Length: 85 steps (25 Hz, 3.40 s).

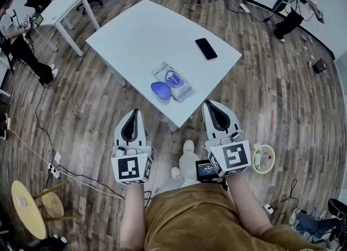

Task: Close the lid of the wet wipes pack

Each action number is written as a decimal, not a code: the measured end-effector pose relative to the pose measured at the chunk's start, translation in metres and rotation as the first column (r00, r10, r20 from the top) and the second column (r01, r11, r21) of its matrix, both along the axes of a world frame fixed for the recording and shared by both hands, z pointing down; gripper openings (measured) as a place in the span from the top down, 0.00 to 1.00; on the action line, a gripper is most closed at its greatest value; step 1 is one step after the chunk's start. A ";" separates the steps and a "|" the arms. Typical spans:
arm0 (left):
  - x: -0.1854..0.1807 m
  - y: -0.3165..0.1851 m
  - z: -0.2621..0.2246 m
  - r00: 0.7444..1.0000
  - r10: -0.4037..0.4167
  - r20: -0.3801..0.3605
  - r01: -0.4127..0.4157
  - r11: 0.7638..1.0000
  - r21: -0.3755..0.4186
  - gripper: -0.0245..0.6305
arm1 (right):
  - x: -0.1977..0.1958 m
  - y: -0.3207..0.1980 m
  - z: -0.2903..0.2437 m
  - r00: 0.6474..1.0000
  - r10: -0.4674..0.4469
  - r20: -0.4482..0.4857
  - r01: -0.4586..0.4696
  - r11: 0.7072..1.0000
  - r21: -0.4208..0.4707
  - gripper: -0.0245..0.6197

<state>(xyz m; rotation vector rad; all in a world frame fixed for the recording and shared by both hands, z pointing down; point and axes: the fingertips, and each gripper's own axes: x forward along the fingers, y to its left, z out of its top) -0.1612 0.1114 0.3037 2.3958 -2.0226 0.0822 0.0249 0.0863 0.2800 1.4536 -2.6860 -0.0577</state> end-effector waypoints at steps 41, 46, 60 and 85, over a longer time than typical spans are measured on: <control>-0.003 -0.170 0.036 0.975 -0.161 0.154 0.178 0.979 -0.101 0.95 | 0.003 -0.194 0.015 0.990 -0.123 0.072 0.125 0.992 -0.019 0.95; -0.004 -0.171 0.049 0.957 -0.179 0.228 0.209 0.971 -0.115 0.95 | 0.001 -0.205 0.029 0.987 -0.151 0.060 0.154 0.987 -0.046 0.95; -0.029 -0.173 0.130 0.943 -0.147 0.299 0.228 0.939 -0.257 0.95 | -0.026 -0.210 0.063 0.983 -0.183 0.004 0.182 0.975 -0.127 0.95; -0.038 -0.168 0.221 0.979 -0.032 0.201 0.129 0.862 -0.491 0.95 | -0.071 -0.214 0.151 0.969 -0.238 -0.069 0.206 0.929 -0.306 0.95</control>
